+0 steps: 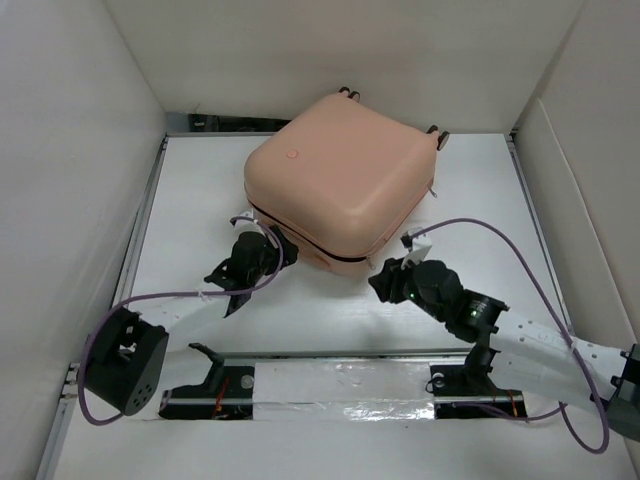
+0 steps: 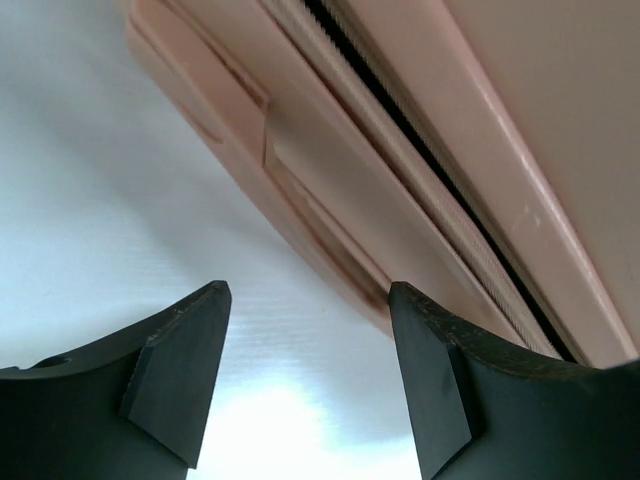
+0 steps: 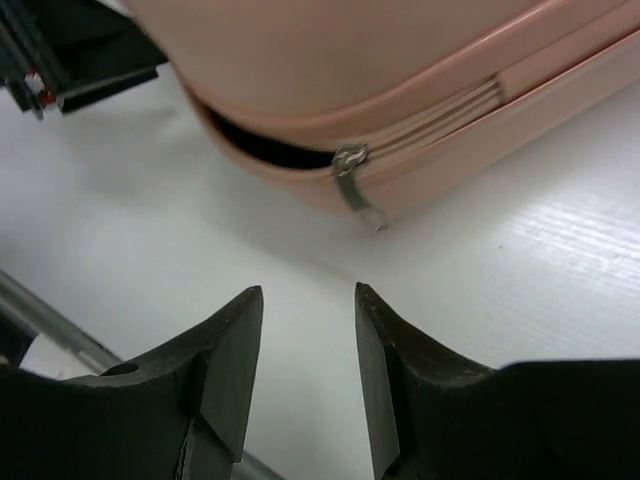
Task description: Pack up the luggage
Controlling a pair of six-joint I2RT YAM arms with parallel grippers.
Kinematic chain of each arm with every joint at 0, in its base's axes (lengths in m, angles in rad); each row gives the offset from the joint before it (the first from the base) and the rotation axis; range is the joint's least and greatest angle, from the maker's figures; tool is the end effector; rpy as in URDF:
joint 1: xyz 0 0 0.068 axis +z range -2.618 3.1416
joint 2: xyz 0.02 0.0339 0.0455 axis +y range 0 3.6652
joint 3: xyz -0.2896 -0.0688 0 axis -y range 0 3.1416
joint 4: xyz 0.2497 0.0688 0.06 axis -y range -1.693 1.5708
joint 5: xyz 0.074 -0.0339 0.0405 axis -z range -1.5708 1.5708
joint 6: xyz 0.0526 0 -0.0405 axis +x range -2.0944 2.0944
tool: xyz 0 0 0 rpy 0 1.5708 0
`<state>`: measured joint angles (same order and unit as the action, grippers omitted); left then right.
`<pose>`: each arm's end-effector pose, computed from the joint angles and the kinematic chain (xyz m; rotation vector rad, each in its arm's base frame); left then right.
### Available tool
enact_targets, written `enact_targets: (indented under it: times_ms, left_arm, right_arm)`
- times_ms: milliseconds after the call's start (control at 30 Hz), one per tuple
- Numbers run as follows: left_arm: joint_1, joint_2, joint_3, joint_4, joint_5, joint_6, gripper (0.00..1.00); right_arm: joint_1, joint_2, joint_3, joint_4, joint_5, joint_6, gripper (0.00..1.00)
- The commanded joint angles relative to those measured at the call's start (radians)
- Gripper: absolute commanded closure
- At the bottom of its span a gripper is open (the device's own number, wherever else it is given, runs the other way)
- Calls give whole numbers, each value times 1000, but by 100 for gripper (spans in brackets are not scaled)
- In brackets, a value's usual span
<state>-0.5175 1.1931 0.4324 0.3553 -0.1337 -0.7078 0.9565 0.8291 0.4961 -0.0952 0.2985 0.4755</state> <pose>0.2219 -0.1182 0.2043 -0.2822 2.0137 -0.6586 0.1239 0.1488 0.2505 -0.2922 2.0129 0.6245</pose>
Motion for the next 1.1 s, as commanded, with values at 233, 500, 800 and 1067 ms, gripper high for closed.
enact_targets:
  times_ms: [233,500,800,1067]
  left_arm:
    - [100,144,43,229,29,13,42]
    - [100,244,54,307,59,19,59]
    - [100,336,77,364,57,33,100]
    - [21,235,-58,413,71,51,100]
  right_arm:
    - [-210,146,42,232,-222,-139,50]
    - [-219,243,59,298,-318,-161,50]
    - [-259,358,96,354,-263,-179,56]
    - [-288,349,90,359,-236,-182,100]
